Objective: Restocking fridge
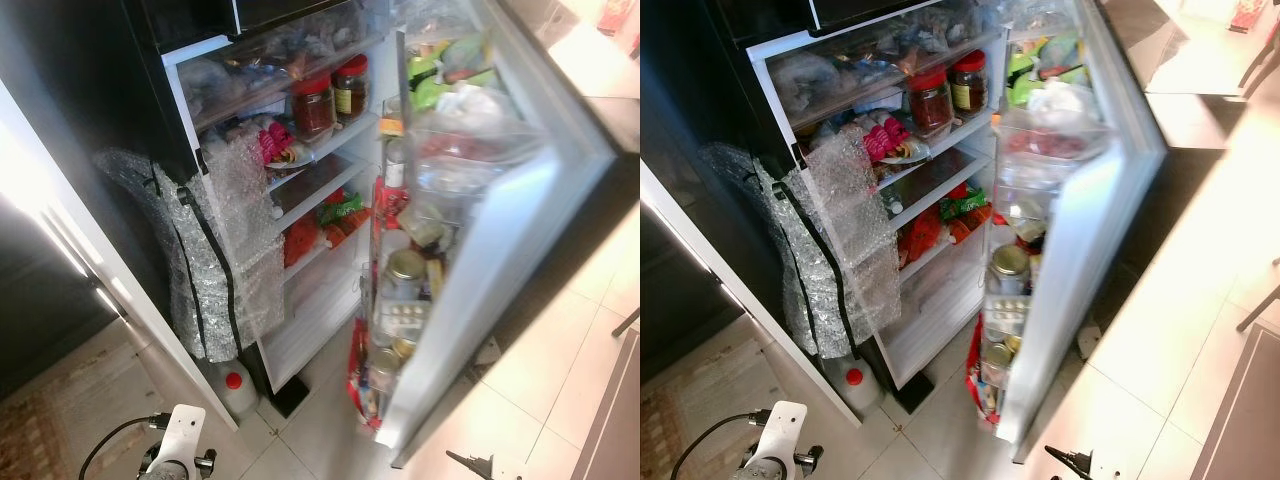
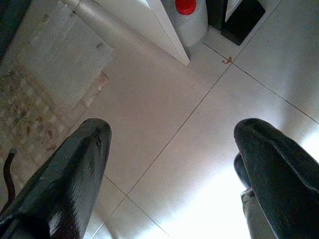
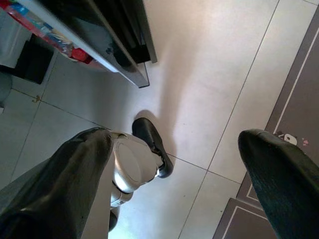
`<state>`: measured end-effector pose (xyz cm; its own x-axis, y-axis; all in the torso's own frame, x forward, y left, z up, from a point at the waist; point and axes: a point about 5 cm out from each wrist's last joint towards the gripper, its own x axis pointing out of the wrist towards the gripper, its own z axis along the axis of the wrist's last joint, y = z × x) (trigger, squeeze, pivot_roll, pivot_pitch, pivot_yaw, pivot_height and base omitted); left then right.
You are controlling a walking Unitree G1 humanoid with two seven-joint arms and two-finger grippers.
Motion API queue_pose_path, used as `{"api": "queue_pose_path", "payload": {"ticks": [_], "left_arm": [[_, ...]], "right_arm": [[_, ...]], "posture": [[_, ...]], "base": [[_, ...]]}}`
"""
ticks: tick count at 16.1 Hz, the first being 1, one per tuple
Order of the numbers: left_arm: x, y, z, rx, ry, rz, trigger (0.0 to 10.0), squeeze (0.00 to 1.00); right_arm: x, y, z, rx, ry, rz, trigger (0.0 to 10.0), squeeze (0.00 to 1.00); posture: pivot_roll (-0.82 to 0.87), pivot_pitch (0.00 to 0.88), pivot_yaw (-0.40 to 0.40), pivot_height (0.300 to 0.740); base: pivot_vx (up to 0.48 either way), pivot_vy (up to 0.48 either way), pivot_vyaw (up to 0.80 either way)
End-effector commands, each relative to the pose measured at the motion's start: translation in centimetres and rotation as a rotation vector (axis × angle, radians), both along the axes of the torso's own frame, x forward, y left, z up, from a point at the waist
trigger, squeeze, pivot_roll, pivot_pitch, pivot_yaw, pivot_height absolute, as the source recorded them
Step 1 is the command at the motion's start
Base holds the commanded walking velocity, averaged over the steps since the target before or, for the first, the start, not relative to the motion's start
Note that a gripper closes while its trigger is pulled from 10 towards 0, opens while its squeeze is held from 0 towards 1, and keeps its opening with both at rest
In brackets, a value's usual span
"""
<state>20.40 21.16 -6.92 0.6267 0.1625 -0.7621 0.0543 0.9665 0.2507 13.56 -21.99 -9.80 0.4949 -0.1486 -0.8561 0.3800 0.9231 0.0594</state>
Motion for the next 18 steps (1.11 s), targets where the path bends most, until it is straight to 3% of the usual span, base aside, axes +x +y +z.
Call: {"api": "queue_pose_path", "payload": {"ticks": [1, 18], "left_arm": [[-0.67, 0.16, -0.38, 0.006, 0.037, -0.004, 10.0, 0.00], [-0.53, 0.00, -0.34, 0.012, 0.034, -0.001, 10.0, 0.00]], "right_arm": [[-0.25, 0.09, -0.12, 0.006, 0.012, 0.000, 10.0, 0.00], [0.15, -0.40, 0.24, -0.045, -0.042, -0.012, 10.0, 0.00]], "posture": [[-0.32, 0.045, 0.072, 0.740], [-0.33, 0.038, 0.065, 0.740]], "base": [[0.000, 0.000, 0.00], [0.000, 0.000, 0.00]]}}
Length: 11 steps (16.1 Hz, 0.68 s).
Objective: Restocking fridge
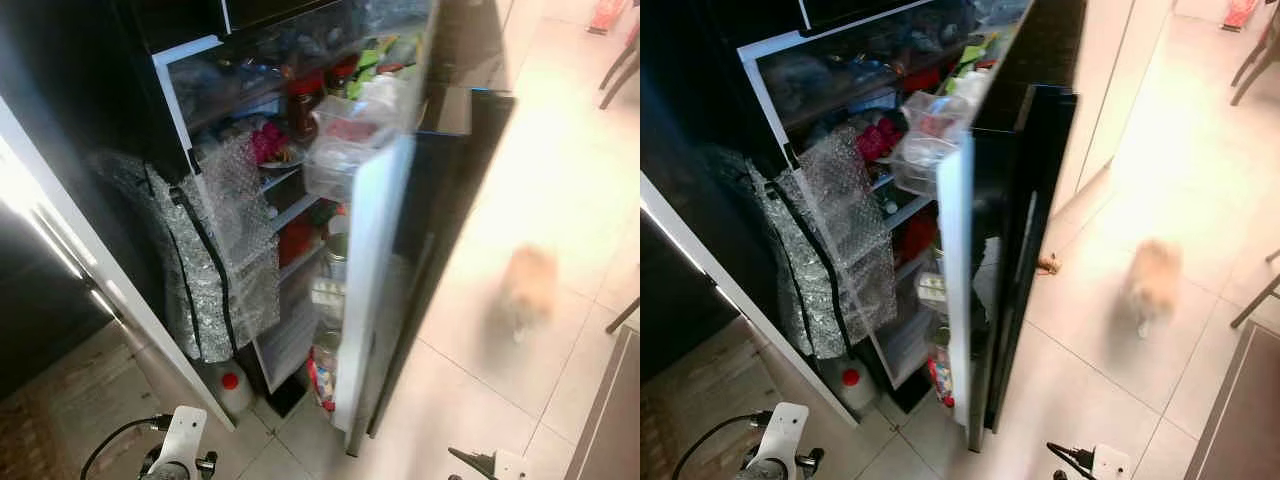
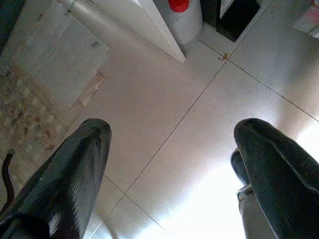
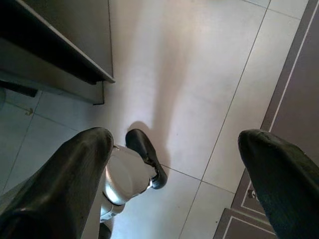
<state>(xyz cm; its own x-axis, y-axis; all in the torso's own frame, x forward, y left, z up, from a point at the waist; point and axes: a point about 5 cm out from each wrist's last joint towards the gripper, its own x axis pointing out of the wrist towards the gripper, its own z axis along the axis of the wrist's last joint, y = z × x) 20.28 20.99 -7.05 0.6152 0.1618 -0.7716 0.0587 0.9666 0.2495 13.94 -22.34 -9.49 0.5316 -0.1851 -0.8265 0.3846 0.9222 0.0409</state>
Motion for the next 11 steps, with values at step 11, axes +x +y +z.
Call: {"api": "queue_pose_path", "payload": {"ticks": [11], "left_arm": [[-0.3, 0.5, -0.1, 0.022, 0.010, 0.014, 10.0, 0.00]], "right_arm": [[0.9, -0.7, 1.0, -0.103, -0.154, -0.020, 10.0, 0.00]], "posture": [[-0.33, 0.049, 0.064, 0.740]], "base": [[0.000, 0.000, 0.00]]}}
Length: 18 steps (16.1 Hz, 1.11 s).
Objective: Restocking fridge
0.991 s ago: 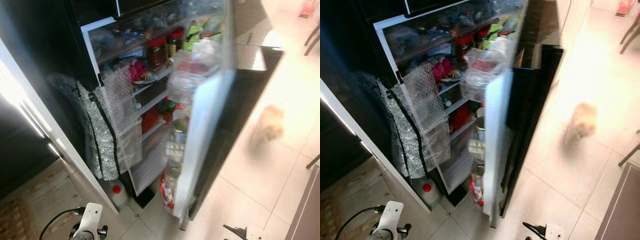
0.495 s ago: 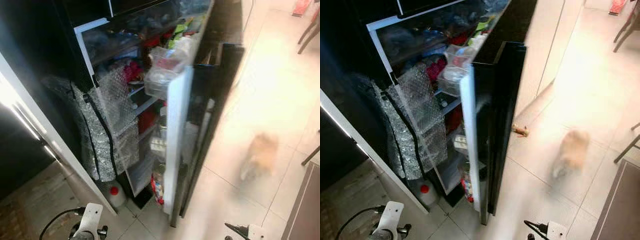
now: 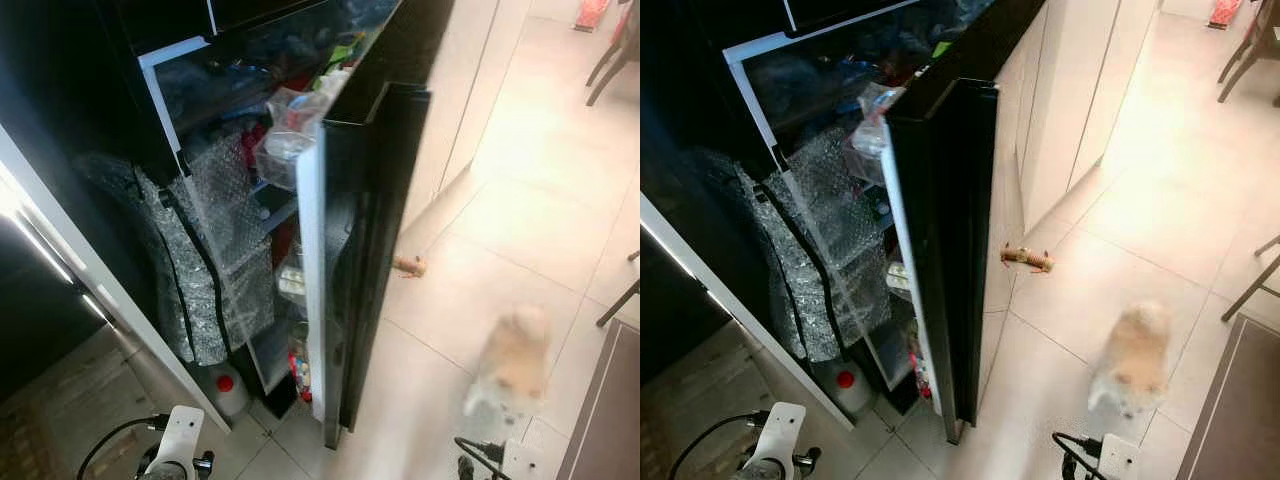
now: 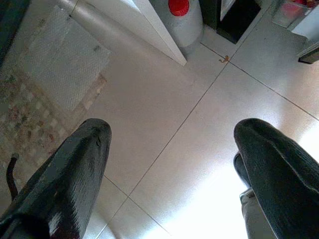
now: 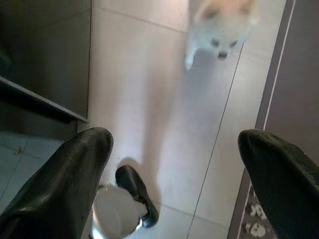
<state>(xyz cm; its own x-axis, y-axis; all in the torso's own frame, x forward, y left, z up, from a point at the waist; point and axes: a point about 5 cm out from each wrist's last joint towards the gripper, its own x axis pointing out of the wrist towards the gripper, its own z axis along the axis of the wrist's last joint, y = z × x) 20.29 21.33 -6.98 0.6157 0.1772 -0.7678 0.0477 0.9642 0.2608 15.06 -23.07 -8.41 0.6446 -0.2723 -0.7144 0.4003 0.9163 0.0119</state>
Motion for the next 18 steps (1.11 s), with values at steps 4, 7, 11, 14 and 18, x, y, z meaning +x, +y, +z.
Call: {"api": "queue_pose_path", "payload": {"ticks": [4, 7, 11, 14, 18], "left_arm": [[-0.4, 0.4, -0.2, 0.015, 0.017, 0.004, 10.0, 0.00], [-0.4, 0.4, -0.2, 0.015, 0.017, 0.004, 10.0, 0.00], [-0.3, 0.5, -0.1, 0.020, 0.016, 0.000, 10.0, 0.00], [-0.3, 0.5, -0.1, 0.019, 0.017, 0.000, 10.0, 0.00], [-0.4, 0.5, -0.2, 0.019, 0.021, 0.002, 10.0, 0.00]], "right_arm": [[4.2, -3.8, 4.5, -0.141, -0.311, 0.047, 10.0, 0.00], [6.5, -4.2, 7.1, -0.177, -0.475, 0.136, 10.0, 0.00], [8.8, -3.1, 10.7, -0.140, -0.661, 0.341, 10.0, 0.00], [10.0, -1.8, 12.9, -0.111, -0.739, 0.490, 10.0, 0.00], [11.2, 0.1, 15.5, -0.086, -0.799, 0.629, 10.0, 0.00]], "posture": [[-0.34, 0.052, 0.066, 0.740], [-0.34, 0.052, 0.068, 0.740], [-0.34, 0.052, 0.069, 0.740], [-0.34, 0.051, 0.071, 0.740], [-0.34, 0.048, 0.070, 0.740]], "base": [[0.000, 0.000, 0.00], [0.000, 0.000, 0.00], [0.000, 0.000, 0.00], [0.000, 0.000, 0.00], [0.000, 0.000, 0.00]]}}
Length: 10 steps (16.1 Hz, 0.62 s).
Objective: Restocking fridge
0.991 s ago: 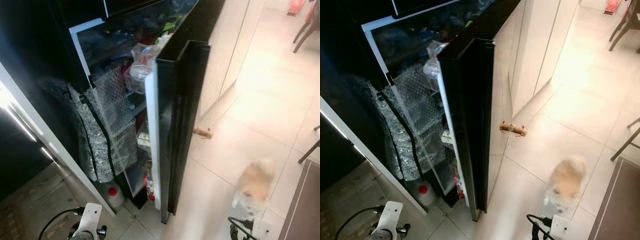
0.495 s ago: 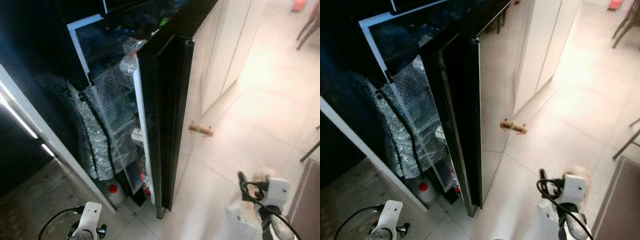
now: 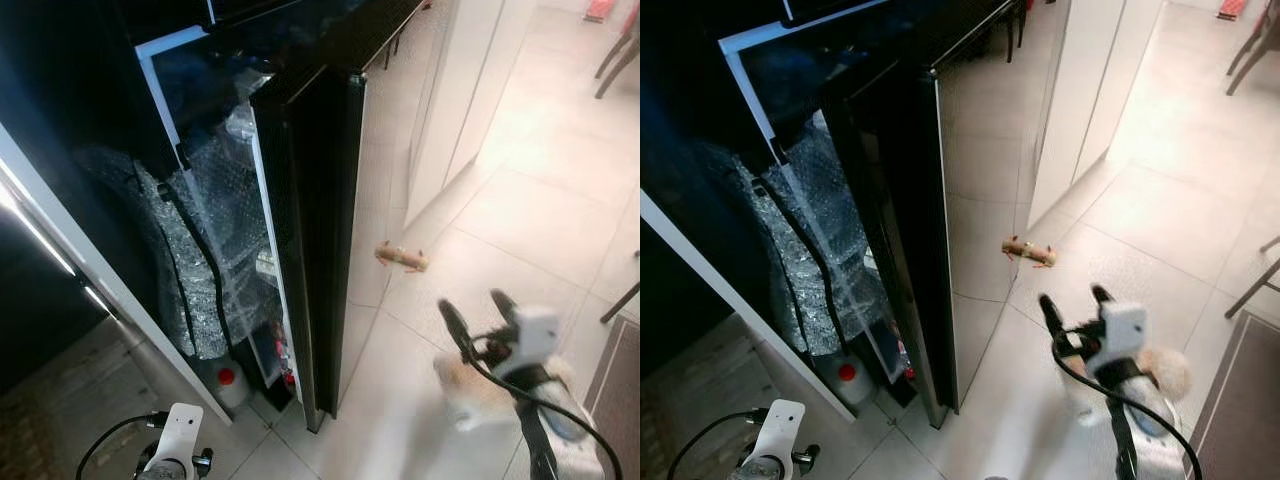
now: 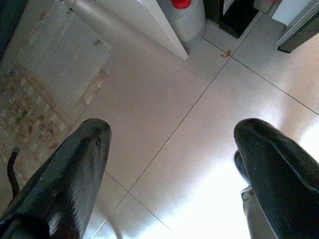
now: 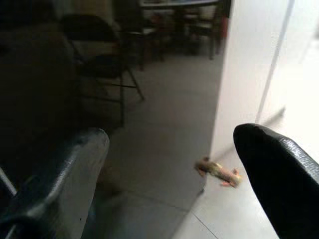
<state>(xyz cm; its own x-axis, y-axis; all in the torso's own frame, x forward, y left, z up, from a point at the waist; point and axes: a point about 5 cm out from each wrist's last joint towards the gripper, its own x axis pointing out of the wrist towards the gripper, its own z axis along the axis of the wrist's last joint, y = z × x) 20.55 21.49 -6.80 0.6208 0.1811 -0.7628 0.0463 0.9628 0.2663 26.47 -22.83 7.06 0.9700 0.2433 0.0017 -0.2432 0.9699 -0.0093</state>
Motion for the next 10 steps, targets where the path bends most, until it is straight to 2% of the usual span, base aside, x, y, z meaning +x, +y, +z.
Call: {"api": "queue_pose_path", "payload": {"ticks": [1, 5, 10], "left_arm": [[-0.7, 0.4, -0.3, 0.014, 0.027, 0.004, 10.0, 0.00], [-0.7, 0.3, -0.4, 0.012, 0.029, 0.006, 10.0, 0.00], [-0.8, 0.2, -0.4, 0.007, 0.029, 0.011, 10.0, 0.00]], "right_arm": [[0.3, 0.8, 0.9, -0.002, -0.011, 0.055, 10.0, 0.00], [1.0, 2.3, 2.4, -0.010, -0.030, 0.135, 10.0, 0.00], [2.0, 3.4, 3.9, -0.043, -0.048, 0.164, 10.0, 0.00]], "posture": [[-0.34, 0.046, 0.068, 0.740], [-0.34, 0.042, 0.065, 0.740], [-0.34, 0.042, 0.059, 0.740]], "base": [[0.000, 0.000, 0.00], [0.000, 0.000, 0.00], [0.000, 0.000, 0.00]]}}
